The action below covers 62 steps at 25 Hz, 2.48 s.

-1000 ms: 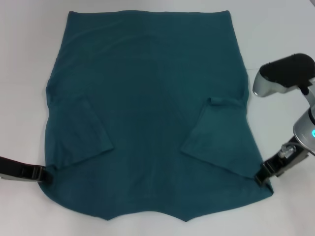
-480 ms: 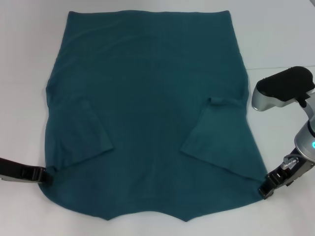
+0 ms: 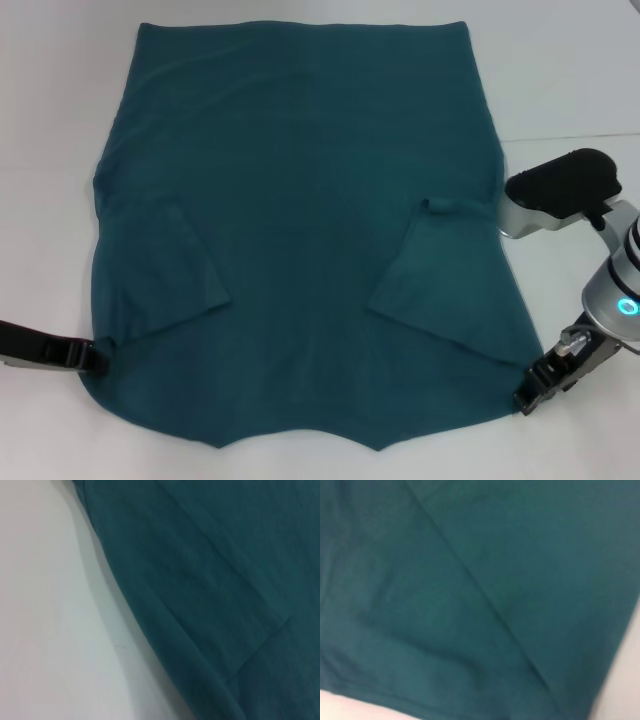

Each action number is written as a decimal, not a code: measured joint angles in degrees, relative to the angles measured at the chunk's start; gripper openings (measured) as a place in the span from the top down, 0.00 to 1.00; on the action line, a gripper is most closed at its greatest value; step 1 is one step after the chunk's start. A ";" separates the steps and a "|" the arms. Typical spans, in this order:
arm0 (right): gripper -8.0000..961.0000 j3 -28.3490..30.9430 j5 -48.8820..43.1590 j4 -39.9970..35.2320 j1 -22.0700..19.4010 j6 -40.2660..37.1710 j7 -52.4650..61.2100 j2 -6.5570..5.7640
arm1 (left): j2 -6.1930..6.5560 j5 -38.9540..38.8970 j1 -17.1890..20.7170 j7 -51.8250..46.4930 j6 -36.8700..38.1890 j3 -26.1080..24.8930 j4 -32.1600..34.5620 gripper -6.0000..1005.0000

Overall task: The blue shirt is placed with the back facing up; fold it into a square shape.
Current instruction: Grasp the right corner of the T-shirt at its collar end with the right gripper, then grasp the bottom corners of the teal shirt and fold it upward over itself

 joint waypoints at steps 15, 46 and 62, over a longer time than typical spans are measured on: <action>0.75 0.30 3.26 -0.35 -0.55 2.21 -1.08 -0.23 | 0.02 0.00 0.00 0.24 0.08 -0.04 0.01 0.95; 0.93 -3.14 11.83 -0.05 3.10 -23.92 -23.64 -0.84 | 1.31 7.05 5.03 2.30 33.97 -1.49 3.31 0.95; 0.93 -13.87 22.76 3.55 2.07 -23.97 -19.74 -0.83 | -0.21 8.24 8.21 1.91 37.89 7.22 3.24 0.95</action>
